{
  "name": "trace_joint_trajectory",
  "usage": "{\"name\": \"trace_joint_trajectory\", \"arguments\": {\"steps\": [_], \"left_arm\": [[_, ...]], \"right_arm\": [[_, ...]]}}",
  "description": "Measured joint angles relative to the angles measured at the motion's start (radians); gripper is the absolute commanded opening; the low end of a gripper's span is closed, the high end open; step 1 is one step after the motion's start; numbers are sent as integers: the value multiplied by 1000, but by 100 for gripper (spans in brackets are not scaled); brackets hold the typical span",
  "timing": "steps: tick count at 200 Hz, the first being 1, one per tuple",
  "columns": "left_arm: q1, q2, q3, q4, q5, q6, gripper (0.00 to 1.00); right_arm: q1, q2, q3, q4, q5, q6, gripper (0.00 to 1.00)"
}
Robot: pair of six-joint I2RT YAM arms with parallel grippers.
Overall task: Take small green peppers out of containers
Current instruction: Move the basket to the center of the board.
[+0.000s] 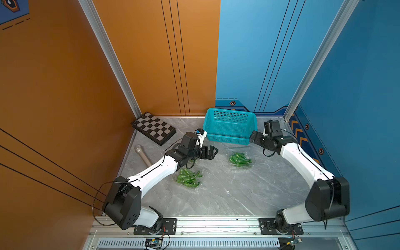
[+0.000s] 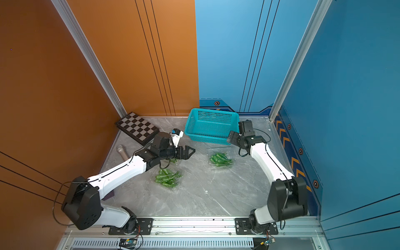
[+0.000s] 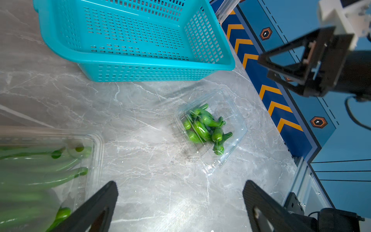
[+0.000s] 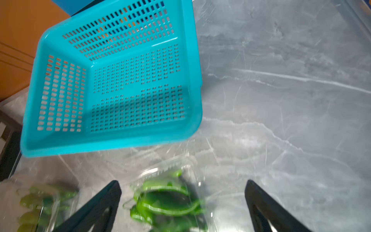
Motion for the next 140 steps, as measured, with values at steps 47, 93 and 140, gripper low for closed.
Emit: {"name": "trace_joint_trajectory", "arguments": {"steps": [47,93,140], "left_arm": [[27,-20,53,-27,0,23,99],[107,-101,52,-54,0,31,99],[189,-161,11,-53,2,33,99]], "right_arm": [[-64,335,269,8,-59,4,86],[-79,512,445,-23,-77,-1,70],[-66,594,555,-90,-82,-32,43]]}}
